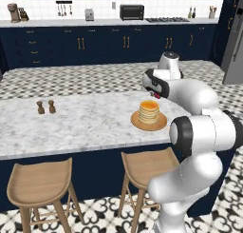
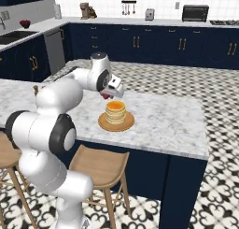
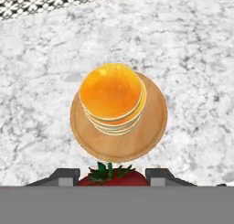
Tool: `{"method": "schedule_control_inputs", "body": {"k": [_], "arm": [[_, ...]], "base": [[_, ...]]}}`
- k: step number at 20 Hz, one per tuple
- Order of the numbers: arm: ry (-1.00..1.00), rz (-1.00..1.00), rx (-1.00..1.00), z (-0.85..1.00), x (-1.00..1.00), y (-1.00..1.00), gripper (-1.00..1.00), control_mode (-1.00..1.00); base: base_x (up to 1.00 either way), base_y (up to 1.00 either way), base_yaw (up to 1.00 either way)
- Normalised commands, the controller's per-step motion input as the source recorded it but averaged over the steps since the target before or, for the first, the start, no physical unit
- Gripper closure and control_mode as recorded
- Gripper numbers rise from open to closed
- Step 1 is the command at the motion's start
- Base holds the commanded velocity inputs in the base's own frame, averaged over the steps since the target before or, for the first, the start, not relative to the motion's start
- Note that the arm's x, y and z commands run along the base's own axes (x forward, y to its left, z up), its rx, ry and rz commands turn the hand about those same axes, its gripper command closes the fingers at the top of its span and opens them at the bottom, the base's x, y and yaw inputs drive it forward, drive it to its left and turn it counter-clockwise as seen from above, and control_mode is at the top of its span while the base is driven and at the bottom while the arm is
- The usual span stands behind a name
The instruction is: Take the strawberry from the fridge and place it on top of the pancake, located on the dining counter.
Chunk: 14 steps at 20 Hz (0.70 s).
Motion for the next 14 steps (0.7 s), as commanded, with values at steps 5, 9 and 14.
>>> {"method": "schedule_control_inputs", "body": {"k": [5,9,14], "arm": [[0.05,0.02,0.00,-0.39,1.00,0.00,1.00,-1.00],[0.00,0.03,0.00,-0.62,0.51,-0.01,1.00,-1.00],[0.01,0.07,-0.01,-0.45,0.01,-0.09,1.00,-1.00]], "base": [[0.00,0.00,0.00],[0.00,0.00,0.00],[0.00,0.00,0.00]]}}
